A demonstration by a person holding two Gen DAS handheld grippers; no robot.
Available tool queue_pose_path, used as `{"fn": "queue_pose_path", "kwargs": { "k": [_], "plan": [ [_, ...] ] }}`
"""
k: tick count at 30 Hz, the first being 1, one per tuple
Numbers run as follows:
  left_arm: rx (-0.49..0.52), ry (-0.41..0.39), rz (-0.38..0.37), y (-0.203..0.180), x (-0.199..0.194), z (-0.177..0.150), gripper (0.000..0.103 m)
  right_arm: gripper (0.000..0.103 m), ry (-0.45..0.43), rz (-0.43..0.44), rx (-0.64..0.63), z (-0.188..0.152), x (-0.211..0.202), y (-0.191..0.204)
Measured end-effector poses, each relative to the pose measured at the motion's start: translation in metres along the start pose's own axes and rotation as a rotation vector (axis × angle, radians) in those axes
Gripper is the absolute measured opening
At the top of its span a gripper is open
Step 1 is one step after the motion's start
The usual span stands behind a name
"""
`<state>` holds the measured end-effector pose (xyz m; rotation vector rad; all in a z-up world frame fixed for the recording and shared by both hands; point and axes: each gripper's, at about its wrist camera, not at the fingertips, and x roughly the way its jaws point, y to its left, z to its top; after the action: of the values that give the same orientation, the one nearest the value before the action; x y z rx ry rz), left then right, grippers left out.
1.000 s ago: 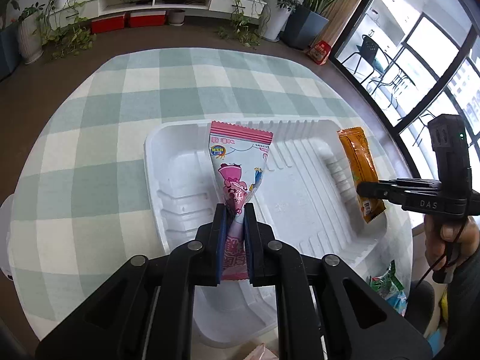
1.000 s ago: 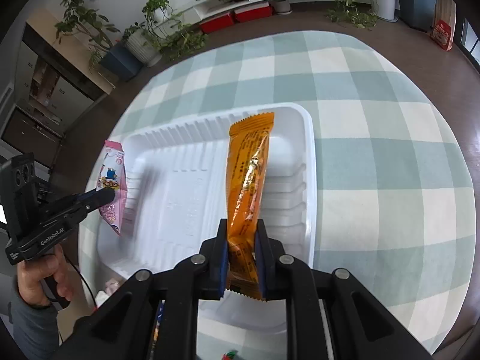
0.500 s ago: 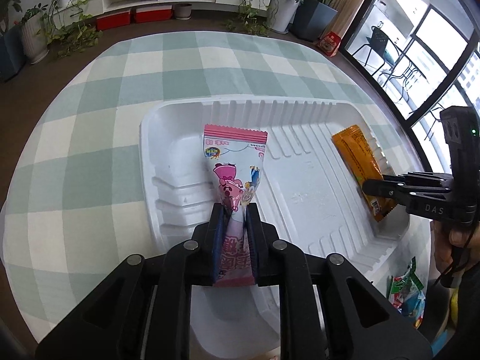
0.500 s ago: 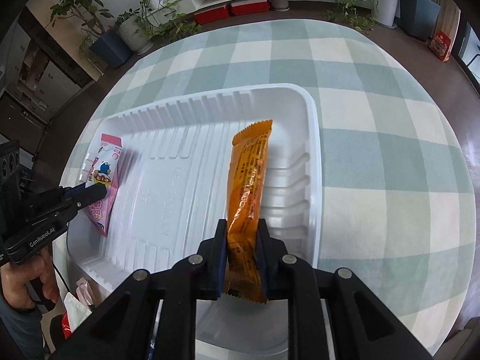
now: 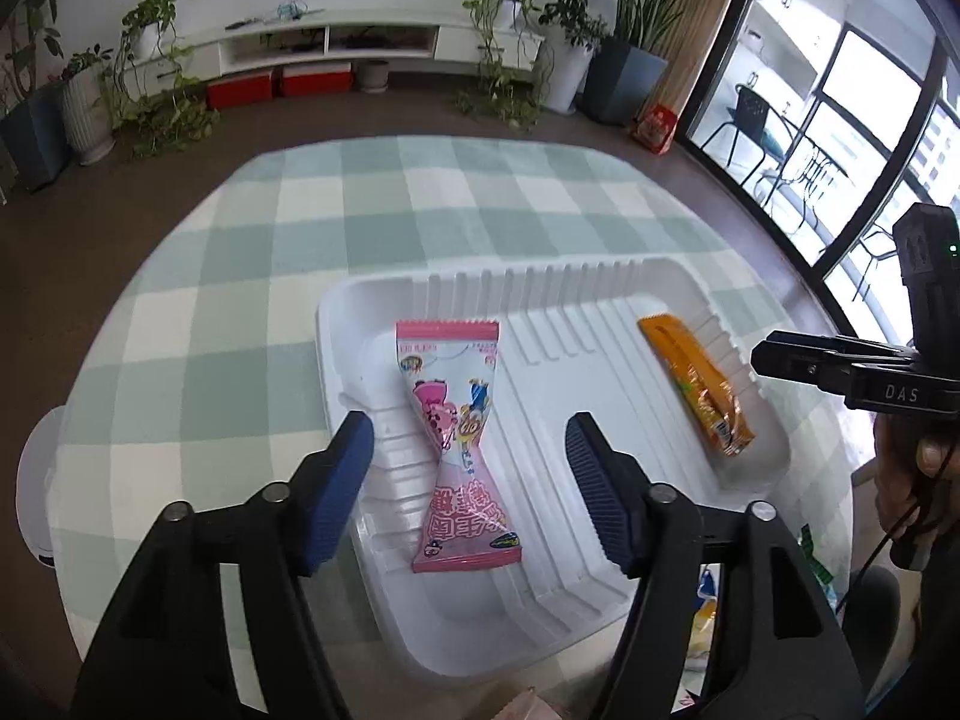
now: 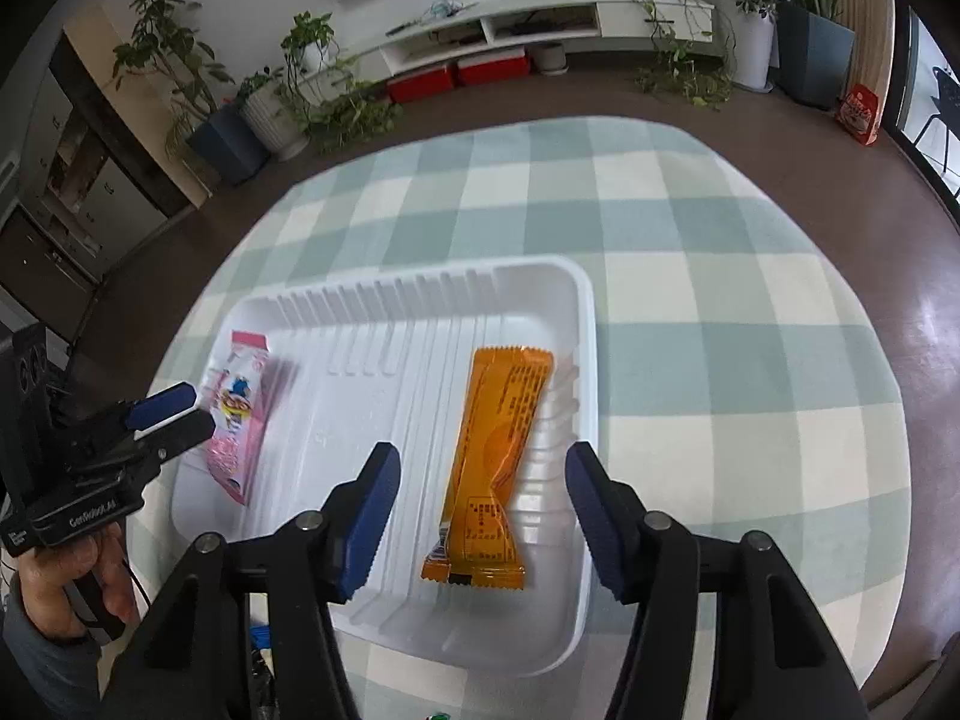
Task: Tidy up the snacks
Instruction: 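Open both tools to drop the pink bag and orange bar into the tray, then return both tools to the snack pile and grasp the red chip bag with the left tool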
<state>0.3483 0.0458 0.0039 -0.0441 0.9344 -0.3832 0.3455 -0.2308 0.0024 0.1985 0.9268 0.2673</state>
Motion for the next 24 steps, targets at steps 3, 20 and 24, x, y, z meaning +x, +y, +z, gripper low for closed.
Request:
{"fn": "queue_pose_path", "kwargs": {
  "k": [3, 20, 24],
  "plan": [
    [-0.012, -0.091, -0.042, -0.002, -0.035, -0.002, 0.078, 0.084, -0.101, 0.027, 0.032, 0.004, -0.041, -0.004],
    [-0.245, -0.380, 0.055, 0.006, -0.202, -0.142, 0.103, 0.101, -0.322, 0.495, 0.313, -0.142, -0.166, -0.033],
    [-0.192, -0.332, 0.095, -0.015, -0.212, -0.186, 0.103, 0.098, -0.328, 0.344, 0.375, -0.202, -0.168, -0.040]
  ]
}}
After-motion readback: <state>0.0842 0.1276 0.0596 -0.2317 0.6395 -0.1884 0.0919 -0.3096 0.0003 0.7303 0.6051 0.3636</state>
